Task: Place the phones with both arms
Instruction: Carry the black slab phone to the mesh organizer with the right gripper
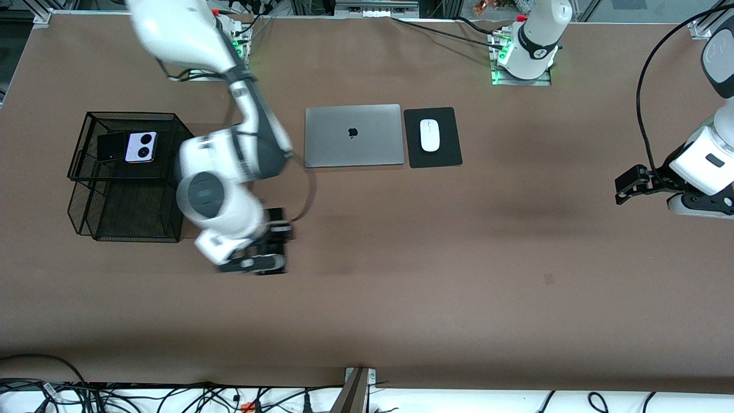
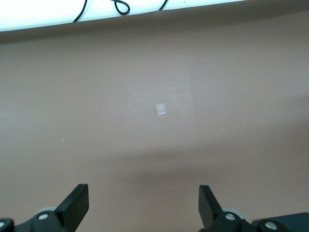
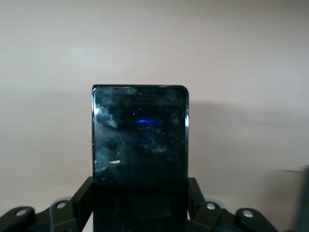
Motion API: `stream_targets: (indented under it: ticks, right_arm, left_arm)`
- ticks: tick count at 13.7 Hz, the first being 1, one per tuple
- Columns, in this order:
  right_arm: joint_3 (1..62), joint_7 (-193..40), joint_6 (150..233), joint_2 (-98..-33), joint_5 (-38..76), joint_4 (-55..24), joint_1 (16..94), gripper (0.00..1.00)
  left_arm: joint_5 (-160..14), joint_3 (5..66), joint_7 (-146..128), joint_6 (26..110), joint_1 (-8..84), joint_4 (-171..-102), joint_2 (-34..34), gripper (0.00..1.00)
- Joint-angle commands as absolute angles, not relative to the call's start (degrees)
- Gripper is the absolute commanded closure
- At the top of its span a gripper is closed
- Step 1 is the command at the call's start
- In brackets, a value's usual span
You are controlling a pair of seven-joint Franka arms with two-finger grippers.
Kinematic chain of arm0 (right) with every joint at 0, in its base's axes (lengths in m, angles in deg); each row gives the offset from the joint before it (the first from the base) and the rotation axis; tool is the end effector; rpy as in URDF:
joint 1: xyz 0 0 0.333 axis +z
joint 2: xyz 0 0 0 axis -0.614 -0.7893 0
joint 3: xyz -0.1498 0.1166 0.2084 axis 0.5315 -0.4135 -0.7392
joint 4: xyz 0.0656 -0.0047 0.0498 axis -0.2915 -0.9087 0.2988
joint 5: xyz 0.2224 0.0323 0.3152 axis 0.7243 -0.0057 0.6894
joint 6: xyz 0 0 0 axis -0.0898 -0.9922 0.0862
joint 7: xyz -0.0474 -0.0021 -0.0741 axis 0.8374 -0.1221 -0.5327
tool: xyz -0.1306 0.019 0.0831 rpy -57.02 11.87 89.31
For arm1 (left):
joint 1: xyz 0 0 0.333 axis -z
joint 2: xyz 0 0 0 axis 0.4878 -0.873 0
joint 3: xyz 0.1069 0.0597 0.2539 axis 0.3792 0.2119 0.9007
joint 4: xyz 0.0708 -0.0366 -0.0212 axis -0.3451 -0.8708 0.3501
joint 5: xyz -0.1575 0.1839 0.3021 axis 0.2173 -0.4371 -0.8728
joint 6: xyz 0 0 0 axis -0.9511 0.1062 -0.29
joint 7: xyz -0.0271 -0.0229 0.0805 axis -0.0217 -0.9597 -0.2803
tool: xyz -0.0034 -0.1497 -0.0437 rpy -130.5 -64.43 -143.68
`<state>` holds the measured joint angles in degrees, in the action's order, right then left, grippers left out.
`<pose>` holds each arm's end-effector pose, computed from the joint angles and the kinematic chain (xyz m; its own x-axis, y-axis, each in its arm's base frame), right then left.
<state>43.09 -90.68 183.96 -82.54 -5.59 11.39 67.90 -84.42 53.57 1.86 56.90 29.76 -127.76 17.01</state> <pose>0.6701 0.2228 0.2832 0.9967 0.0700 -0.0418 0.0700 -0.9975 -0.0017 0.6157 -0.0028 0.4743 0.9895 -0.0965 0.1077 -0.0921 -0.9947 -0.0446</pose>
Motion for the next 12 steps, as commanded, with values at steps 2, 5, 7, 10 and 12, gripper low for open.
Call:
stream_targets:
  ticks: [2,5,7,10,12]
  right_arm:
    - [50.5,-80.2,183.6,-81.0,-5.0,8.2,66.4,0.8]
    - [55.8,-68.9,184.6,-78.7,-5.2,2.9,64.3,0.8]
    - [59.2,-56.9,195.6,-76.4,-5.0,-6.3,64.3,0.8]
    - [60.4,-51.6,204.3,-68.5,-4.9,-19.8,64.3,0.8]
    - [62.5,-50.0,205.7,-66.8,-4.6,-24.2,64.1,0.8]
  left_arm:
    - [-83.4,53.8,2.3,55.9,30.4,-126.3,16.4,0.0]
    - [-83.5,53.9,2.3,55.4,30.4,-126.2,16.4,0.0]
    - [-83.4,53.9,2.1,55.4,30.4,-125.6,16.4,0.0]
    - [-83.4,53.9,2.1,55.2,30.3,-125.4,16.6,0.0]
    - [-83.4,53.9,2.2,54.4,30.1,-125.3,16.7,0.0]
